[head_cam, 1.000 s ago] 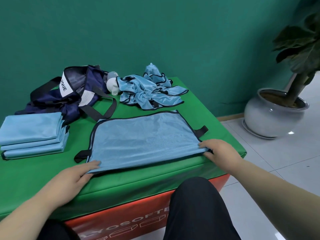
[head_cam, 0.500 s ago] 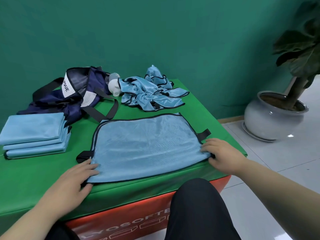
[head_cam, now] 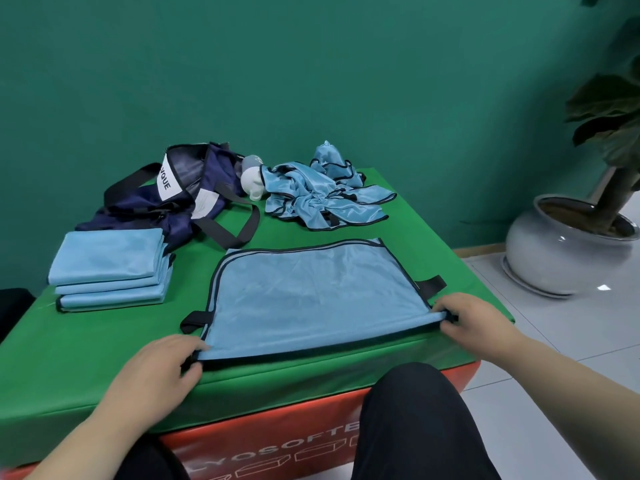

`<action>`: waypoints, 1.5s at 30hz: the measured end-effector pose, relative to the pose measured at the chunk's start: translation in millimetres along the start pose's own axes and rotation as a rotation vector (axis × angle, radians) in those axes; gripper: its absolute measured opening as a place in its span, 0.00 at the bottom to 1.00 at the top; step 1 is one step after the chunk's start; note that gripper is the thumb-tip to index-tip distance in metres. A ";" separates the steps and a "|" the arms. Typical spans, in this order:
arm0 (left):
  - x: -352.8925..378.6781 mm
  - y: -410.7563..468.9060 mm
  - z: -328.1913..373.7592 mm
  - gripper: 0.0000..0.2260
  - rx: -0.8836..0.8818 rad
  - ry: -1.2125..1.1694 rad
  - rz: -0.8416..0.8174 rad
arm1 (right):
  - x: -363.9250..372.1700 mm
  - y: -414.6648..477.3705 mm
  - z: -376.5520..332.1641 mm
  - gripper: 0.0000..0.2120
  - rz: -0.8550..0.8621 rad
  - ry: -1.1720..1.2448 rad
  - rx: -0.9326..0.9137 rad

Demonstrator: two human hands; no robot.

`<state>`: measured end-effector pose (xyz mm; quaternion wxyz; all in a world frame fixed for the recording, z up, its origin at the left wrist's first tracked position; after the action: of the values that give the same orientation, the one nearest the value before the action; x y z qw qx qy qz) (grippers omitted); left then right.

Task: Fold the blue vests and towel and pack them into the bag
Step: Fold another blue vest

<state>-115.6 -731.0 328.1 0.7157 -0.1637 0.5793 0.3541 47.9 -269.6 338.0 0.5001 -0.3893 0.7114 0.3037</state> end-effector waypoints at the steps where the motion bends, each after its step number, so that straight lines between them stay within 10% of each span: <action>1: -4.3 -1.4 1.6 0.15 -0.005 -0.019 0.006 | -2.7 0.1 2.6 0.13 -0.011 0.007 0.039; 29: -50.5 81.3 -42.1 0.08 -0.174 -0.348 0.085 | -37.2 105.9 -11.1 0.08 -0.049 0.426 0.257; 37: -19.9 129.1 -70.5 0.10 -0.194 -0.137 -0.022 | 4.6 164.9 -33.7 0.18 -0.075 0.061 0.295; 45: 14.4 122.2 9.3 0.24 0.264 0.075 -0.091 | 33.3 133.1 -111.8 0.24 0.065 -0.262 -0.141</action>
<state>-193.0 -635.4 338.6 0.7241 -0.1072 0.6392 0.2358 -125.9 -301.5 347.3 0.5500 -0.3573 0.6294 0.4169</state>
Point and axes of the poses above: each hand's wrist, its own y-axis towards the middle knuckle, its own x-axis out of the palm, z = x × y, the point moved 9 cm from there along y, towards the middle knuckle, and after that the axes turned 14 degrees about x, right-handed, at the moved point
